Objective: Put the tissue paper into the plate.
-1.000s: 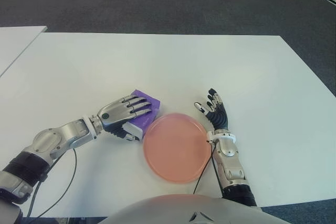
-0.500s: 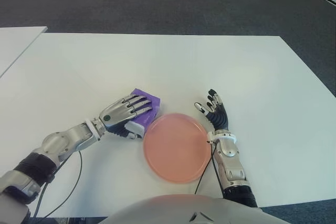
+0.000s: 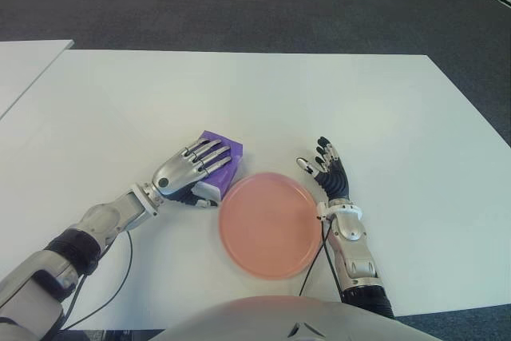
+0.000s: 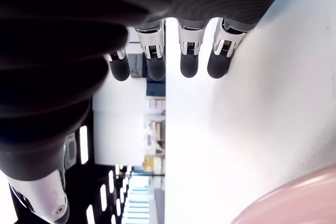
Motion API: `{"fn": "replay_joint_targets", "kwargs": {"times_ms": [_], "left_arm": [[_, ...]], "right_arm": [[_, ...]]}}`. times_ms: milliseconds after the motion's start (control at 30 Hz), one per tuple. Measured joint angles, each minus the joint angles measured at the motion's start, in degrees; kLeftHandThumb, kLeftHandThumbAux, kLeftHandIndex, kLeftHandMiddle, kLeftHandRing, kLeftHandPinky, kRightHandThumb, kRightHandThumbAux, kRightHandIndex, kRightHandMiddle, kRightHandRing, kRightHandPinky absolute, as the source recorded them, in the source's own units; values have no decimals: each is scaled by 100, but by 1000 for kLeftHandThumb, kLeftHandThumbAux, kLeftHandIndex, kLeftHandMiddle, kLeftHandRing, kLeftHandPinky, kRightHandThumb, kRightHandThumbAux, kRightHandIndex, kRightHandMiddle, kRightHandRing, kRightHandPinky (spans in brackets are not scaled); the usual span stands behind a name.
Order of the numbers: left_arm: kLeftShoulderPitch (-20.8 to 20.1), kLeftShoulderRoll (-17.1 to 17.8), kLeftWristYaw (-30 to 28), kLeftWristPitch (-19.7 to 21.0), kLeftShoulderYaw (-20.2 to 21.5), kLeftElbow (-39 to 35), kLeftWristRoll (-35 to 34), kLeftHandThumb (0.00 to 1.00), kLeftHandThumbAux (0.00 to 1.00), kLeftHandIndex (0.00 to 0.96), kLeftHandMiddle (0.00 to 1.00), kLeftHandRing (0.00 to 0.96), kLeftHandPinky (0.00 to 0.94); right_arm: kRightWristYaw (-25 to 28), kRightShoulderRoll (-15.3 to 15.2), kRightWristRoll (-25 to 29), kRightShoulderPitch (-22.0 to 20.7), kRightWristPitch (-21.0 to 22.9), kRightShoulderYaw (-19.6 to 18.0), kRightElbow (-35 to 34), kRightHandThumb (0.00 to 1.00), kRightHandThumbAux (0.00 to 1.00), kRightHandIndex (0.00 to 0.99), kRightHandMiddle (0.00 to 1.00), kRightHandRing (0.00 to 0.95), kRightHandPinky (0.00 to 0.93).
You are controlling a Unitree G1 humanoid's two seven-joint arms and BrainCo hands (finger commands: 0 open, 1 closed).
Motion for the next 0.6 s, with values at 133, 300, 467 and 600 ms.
{"fn": "replay_joint_targets", "kwargs": {"times_ms": [133,300,467,600], "left_arm": [[-110,-24,234,113,-176,149,14,151,449,0,0,0,0],[-274,-98,446,341,-396,365,51,146,473,0,0,0,0],[-438,-158,623,483,-599,538,51,148,487,0,0,0,0],[-521,-180,701,576,-719,612,51,150,498,0,0,0,0]], "right_arm": [[14,-10,-1,37,42,-1,-59,58,704,72,64,11,0],[33,-26,-2,60,81,0,-98,56,694,72,58,5,0],[72,-59,-14,100,87,41,-193,54,689,71,53,0,0],[110,-94,-3,132,66,46,-160,53,690,70,51,0,0]]}}
